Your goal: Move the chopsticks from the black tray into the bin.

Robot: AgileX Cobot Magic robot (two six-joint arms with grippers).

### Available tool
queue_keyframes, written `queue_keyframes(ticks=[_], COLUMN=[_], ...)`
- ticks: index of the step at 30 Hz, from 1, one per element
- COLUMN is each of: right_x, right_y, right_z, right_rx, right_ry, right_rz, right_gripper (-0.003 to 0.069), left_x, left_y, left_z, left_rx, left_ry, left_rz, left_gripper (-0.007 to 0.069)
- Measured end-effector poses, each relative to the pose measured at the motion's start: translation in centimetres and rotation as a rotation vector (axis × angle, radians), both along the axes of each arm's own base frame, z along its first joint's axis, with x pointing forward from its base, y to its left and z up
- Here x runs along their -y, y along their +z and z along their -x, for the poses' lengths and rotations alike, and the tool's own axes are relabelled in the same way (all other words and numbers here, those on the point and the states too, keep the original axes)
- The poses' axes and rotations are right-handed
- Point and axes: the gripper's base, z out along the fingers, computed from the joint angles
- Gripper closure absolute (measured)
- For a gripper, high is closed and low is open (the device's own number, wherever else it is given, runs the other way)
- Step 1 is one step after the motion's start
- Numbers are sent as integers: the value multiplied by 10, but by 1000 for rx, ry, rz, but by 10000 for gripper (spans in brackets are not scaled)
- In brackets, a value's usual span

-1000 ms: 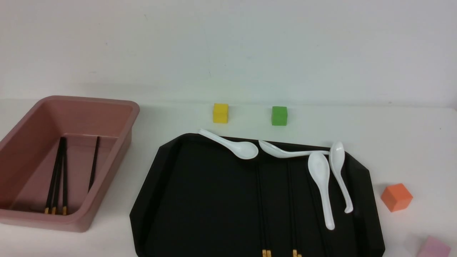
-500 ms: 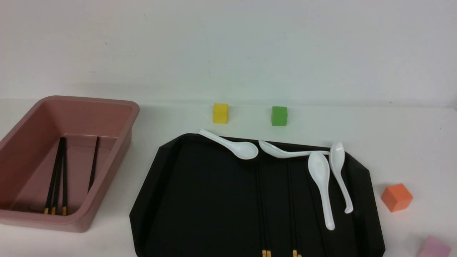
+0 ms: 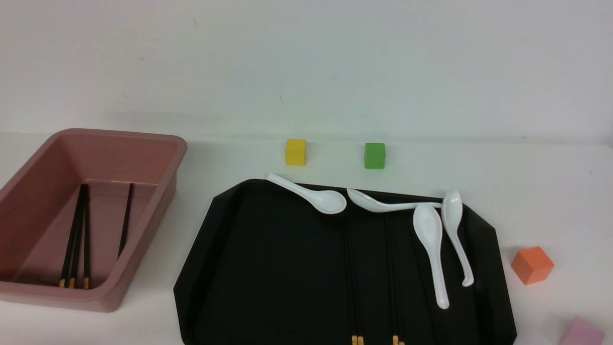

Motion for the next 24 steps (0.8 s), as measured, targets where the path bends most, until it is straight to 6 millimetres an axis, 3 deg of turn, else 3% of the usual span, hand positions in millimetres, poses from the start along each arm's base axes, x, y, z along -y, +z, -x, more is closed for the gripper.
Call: queue_keyframes(ticks=[24], right_x=[0], right_y=[0], right_z=[0], right_rx=[0], right_ry=[0], right_rz=[0], right_gripper=[419], left_x=[0], left_y=[0], left_z=[0], left_rx=[0], left_ry=[0], left_rz=[0], left_gripper=[587])
